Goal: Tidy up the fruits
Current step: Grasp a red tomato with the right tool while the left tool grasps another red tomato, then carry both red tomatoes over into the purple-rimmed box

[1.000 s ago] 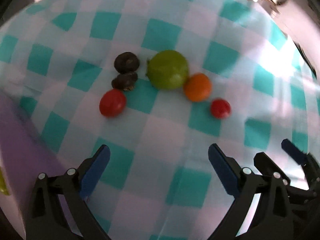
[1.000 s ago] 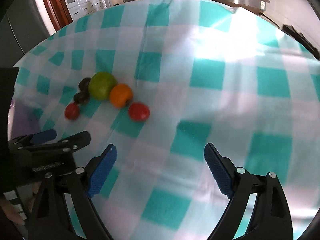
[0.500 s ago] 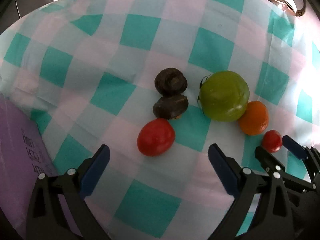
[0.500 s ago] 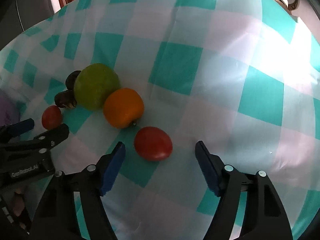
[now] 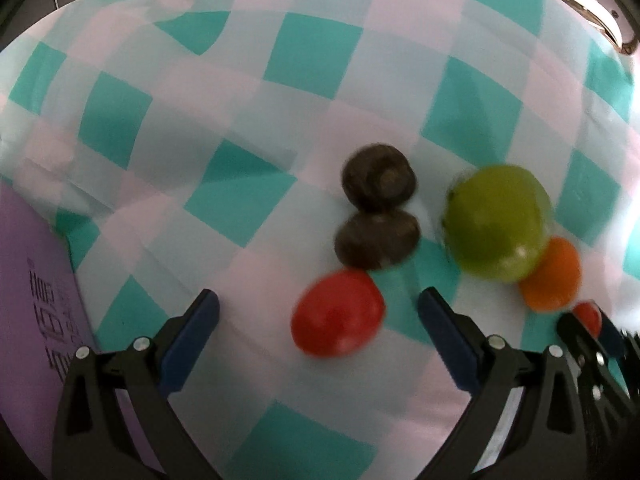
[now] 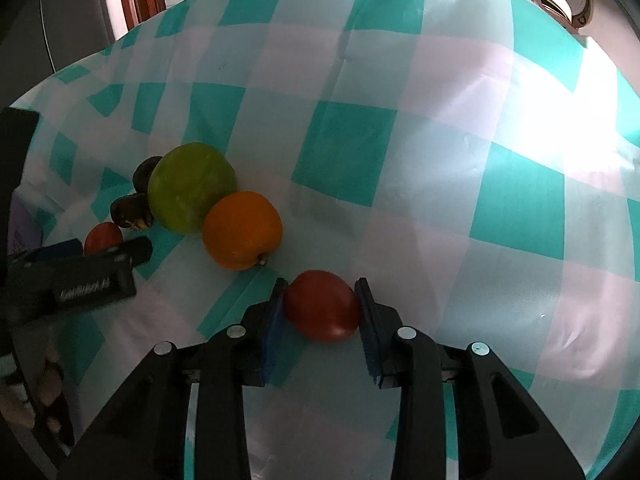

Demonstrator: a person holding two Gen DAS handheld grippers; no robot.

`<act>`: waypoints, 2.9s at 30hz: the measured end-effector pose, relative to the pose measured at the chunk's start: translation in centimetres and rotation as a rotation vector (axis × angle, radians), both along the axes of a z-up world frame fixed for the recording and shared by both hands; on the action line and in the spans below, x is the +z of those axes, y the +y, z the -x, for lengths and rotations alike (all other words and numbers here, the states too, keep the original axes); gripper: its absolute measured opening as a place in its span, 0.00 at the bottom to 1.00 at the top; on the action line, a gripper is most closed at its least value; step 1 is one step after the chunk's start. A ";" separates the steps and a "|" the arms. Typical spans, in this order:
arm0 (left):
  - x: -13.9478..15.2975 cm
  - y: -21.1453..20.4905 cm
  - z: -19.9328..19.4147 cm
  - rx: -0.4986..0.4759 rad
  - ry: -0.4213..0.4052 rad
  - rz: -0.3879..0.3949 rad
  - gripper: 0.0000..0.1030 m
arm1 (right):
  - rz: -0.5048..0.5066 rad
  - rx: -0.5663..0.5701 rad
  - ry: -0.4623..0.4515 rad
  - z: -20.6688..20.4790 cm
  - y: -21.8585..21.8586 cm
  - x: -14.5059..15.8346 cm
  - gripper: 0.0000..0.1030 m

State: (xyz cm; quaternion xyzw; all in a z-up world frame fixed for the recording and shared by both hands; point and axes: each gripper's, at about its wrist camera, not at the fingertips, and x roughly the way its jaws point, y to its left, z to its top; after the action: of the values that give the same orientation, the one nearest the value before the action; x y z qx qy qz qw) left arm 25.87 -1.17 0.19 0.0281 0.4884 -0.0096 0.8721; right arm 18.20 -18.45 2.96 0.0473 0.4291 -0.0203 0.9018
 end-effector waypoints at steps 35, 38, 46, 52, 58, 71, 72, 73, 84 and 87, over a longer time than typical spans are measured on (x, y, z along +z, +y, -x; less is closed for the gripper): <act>14.6 -5.6 5.8 -0.332 -0.033 -0.078 0.35 | -0.117 -0.087 0.004 6.7 -2.3 12.1 0.32; 18.2 -2.9 8.3 -0.294 -0.062 -0.092 0.35 | -0.102 -0.010 -0.004 7.9 -0.7 14.5 0.32; 27.0 2.5 18.7 -0.146 -0.148 -0.094 0.35 | -0.086 0.198 -0.095 13.8 3.1 22.5 0.32; 30.6 6.3 25.2 -0.058 -0.222 -0.115 0.35 | -0.079 0.332 -0.160 17.8 6.1 26.0 0.32; 32.1 7.4 30.0 -0.041 -0.254 -0.105 0.35 | -0.053 0.416 -0.187 21.2 8.4 27.8 0.32; 35.1 8.1 37.5 -0.040 -0.336 -0.104 0.35 | 0.048 0.511 -0.274 30.1 8.8 32.4 0.32; 35.3 8.1 38.0 -0.042 -0.341 -0.107 0.35 | 0.060 0.517 -0.285 31.0 8.6 32.9 0.32; 35.6 8.1 38.7 -0.044 -0.349 -0.113 0.35 | 0.077 0.524 -0.300 31.8 8.5 33.4 0.32; 36.9 9.4 42.2 -0.076 -0.391 -0.105 0.35 | 0.151 0.524 -0.383 37.2 6.1 35.7 0.32; 35.8 9.8 42.4 -0.085 -0.362 -0.092 0.35 | 0.155 0.507 -0.368 37.4 5.3 35.1 0.32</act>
State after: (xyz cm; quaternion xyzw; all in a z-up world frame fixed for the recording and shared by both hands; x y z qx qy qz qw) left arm -16.48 8.66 35.96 0.0897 0.3221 -0.0190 0.9423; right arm -19.21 -13.15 38.03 -0.1272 0.2541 0.1813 0.9415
